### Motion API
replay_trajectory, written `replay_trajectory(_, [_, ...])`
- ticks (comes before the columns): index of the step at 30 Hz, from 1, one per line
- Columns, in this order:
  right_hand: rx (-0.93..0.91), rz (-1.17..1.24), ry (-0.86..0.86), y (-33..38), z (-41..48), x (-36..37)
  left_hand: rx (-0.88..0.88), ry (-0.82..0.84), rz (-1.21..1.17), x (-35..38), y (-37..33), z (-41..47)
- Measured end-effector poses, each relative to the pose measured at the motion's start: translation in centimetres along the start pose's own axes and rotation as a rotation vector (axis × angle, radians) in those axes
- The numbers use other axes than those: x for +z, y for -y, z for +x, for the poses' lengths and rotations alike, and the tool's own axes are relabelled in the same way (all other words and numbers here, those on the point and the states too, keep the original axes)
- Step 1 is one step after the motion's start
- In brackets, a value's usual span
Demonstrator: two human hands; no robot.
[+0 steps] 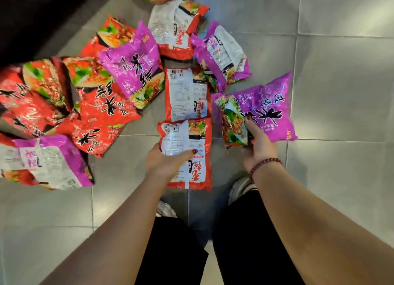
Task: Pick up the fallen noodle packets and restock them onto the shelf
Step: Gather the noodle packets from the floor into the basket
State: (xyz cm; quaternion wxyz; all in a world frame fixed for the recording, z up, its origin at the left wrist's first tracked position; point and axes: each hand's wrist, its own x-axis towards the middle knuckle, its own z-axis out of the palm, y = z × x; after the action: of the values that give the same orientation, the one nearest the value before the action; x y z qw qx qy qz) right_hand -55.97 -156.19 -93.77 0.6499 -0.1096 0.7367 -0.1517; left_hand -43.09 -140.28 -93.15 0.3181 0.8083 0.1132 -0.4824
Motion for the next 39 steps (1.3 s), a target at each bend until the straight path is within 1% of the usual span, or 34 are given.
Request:
replay_trajectory(4, [-0.116,-0.086,0.08,2.9,-6.1,-0.7,0.062,0.003,-0.127,-3.3,-4.2,-5.4])
replay_trajectory(7, [-0.219,-0.197,0.14,5.3,-12.5,-1.1,0.134,0.001,-0.201,-6.4,-7.4,-10.4])
replay_trajectory(10, [-0.271,-0.32,0.26,7.6,-19.9,-1.9,0.189,-0.031,-0.261,-10.3,-10.1,-16.8])
replay_trajectory(13, [-0.348,-0.478,0.327,10.2,-28.5,-2.9,0.227,-0.059,-0.315,-14.7,-11.8,-24.3])
replay_trajectory(17, [-0.392,-0.59,0.417,12.6,-39.5,-4.7,0.242,-0.121,-0.381,-19.7,-12.8,-35.2])
replay_trajectory(21, [-0.375,-0.659,0.569,13.5,-48.0,-7.4,0.235,-0.183,-0.463,-23.3,-11.1,-45.2])
replay_trajectory(24, [-0.306,-0.74,0.727,13.5,-52.3,-9.3,0.223,-0.296,-0.621,-23.8,-9.0,-52.5])
replay_trajectory(26, [-0.249,-0.847,0.831,13.2,-54.5,-10.1,0.214,-0.354,-0.734,-23.3,-7.2,-56.6])
replay_trajectory(28, [-0.232,-1.001,0.928,12.9,-56.8,-10.4,0.19,-0.357,-0.835,-22.6,-5.1,-60.1])
replay_trajectory(31, [-0.243,-1.178,1.086,12.1,-59.5,-9.7,0.159,-0.41,-0.981,-22.5,-2.4,-63.6])
replay_trajectory(34, [-0.256,-1.331,1.222,10.1,-62.2,-7.9,0.174,-0.471,-1.107,-23.7,0.3,-66.4])
replay_trajectory(39, [-0.211,-1.538,1.373,2.1,-66.9,-3.8,0.145,-0.624,-1.296,-27.4,6.2,-69.3])
